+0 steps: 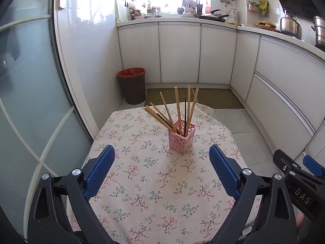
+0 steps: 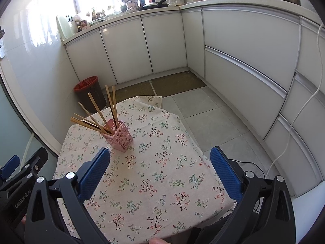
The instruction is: Organize utensils
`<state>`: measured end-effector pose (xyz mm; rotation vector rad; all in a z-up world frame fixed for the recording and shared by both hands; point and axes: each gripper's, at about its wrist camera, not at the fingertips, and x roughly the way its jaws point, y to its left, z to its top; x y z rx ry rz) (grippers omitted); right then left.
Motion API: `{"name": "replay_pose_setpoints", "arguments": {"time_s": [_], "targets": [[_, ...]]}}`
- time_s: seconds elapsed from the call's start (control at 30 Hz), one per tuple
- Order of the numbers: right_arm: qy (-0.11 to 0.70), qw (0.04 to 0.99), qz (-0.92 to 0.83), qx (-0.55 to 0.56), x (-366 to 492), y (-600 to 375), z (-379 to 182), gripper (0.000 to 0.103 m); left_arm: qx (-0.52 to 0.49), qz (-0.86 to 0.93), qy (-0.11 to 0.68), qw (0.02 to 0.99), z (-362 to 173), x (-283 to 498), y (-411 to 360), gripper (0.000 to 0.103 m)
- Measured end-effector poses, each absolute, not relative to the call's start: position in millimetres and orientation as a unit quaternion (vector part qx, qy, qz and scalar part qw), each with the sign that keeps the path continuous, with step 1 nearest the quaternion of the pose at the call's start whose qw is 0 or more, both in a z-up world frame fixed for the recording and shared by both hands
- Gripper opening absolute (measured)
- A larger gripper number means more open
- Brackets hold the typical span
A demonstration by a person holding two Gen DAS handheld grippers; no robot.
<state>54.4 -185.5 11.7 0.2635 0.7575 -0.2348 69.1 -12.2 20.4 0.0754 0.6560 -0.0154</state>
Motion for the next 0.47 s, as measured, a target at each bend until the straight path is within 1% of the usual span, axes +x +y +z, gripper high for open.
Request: {"name": "replay_pose_setpoints", "arguments": {"time_s": [0.07, 0.13, 0.2, 0.23, 0.27, 0.33, 0.47], "targets": [[0.368, 0.914, -0.114, 0.129, 54.5, -185.1, 11.2, 0.096, 0.039, -0.010, 0.316, 0.948, 22.1, 67.6, -13.3, 0.077], [0.368, 0.914, -0.114, 0.128, 54.5, -185.2, 11.1, 0.096, 0.039, -0.018, 0.313, 0.949, 22.9, 67.0, -14.1, 0.076], [0.367, 0.914, -0.114, 0.130, 54.4, -185.4, 11.1, 0.096, 0.039, -0.024, 0.315, 0.948, 23.1, 67.1, -14.8, 0.080], [0.366, 0.914, -0.115, 0.130, 53.6, -185.8, 11.0, 0.096, 0.037, -0.027, 0.319, 0.947, 22.9, 67.7, -14.8, 0.089], [0.365, 0.915, -0.115, 0.130, 53.6, -186.1, 11.5, 0.096, 0.037, -0.029, 0.320, 0.946, 23.0, 67.9, -14.7, 0.092], [0.364, 0.915, -0.116, 0.130, 53.3, -187.1, 11.5, 0.096, 0.037, -0.027, 0.322, 0.946, 23.2, 68.0, -14.5, 0.095], [0.364, 0.915, -0.116, 0.130, 53.8, -186.5, 11.4, 0.096, 0.036, -0.030, 0.322, 0.945, 23.5, 67.7, -15.5, 0.096]]}}
